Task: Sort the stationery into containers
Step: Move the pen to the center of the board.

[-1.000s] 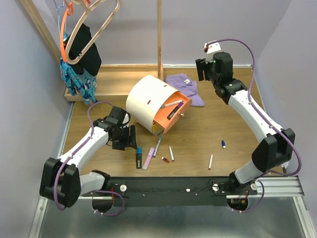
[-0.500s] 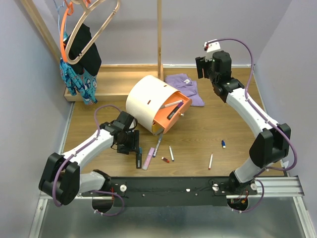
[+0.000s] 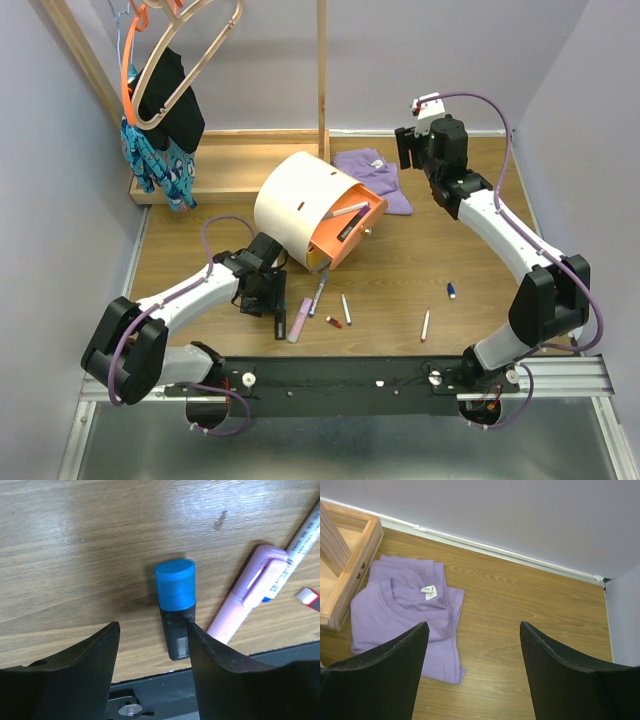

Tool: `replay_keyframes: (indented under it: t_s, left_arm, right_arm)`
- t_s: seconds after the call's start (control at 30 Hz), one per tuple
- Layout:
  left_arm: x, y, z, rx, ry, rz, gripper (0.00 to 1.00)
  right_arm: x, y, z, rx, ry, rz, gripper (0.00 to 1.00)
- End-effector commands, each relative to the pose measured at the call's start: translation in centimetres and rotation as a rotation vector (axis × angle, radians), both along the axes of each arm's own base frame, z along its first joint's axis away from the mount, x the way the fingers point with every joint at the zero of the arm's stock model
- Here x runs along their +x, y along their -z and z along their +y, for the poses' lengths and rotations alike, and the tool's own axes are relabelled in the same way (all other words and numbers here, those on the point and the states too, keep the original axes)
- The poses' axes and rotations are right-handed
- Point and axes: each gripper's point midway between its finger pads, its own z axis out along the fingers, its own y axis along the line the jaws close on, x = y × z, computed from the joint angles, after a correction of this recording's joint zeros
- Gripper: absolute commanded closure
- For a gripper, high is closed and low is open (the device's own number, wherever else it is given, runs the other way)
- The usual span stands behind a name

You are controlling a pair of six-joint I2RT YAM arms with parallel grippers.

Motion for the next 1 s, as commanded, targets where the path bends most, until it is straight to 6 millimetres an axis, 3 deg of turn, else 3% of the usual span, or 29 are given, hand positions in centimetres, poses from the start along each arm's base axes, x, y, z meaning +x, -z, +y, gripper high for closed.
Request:
replay_keyframes:
  t_s: [0.0,0.23,0.37,0.57,0.73,0.83,0.97]
  left_arm:
    - [0.2,1.4,1.7,0.11,-0.052,-0.019,0.35]
    - [0.3,1.4,3.3,0.197,-0.105,-0.026,0.33]
    - [0.8,-0.1,4.8,0.27,-0.179,-0.064,0.37]
    - [1.0,-0.2,6.1,0.3,-0.245,-0.039,0.4]
    - [2.0,-1.5,5.2,0.226,-0.223,-0.105,0.42]
    - [2.3,-1.6,4.3,0.173,-0.195,-0.116,0.34]
    - [2.3,-1.4,3.3,0.124,-0.151,-0.115,0.33]
  right_arm:
    - [-0.5,-2.0,-0.2,0.027,-0.013,-0.07,0.2]
    - [-1.0,-2.2,-0.5,0.02,-0.014,-0.072,0.2]
    - [-1.2,-2.6,-0.6,0.008,-0.017,-0.076,0.2]
    - [-0.9,-3.8,-0.5,-0.006,-0.026,-0.098,0.2]
    - [-0.8,-4.1,-0.3,0.004,-0.035,-0.103,0.2]
    - [-0.8,-3.7,0.0,0.016,-0.042,-0.094,0.2]
    - [-0.6,-3.5,0.4,0.028,-0.058,-0.086,0.2]
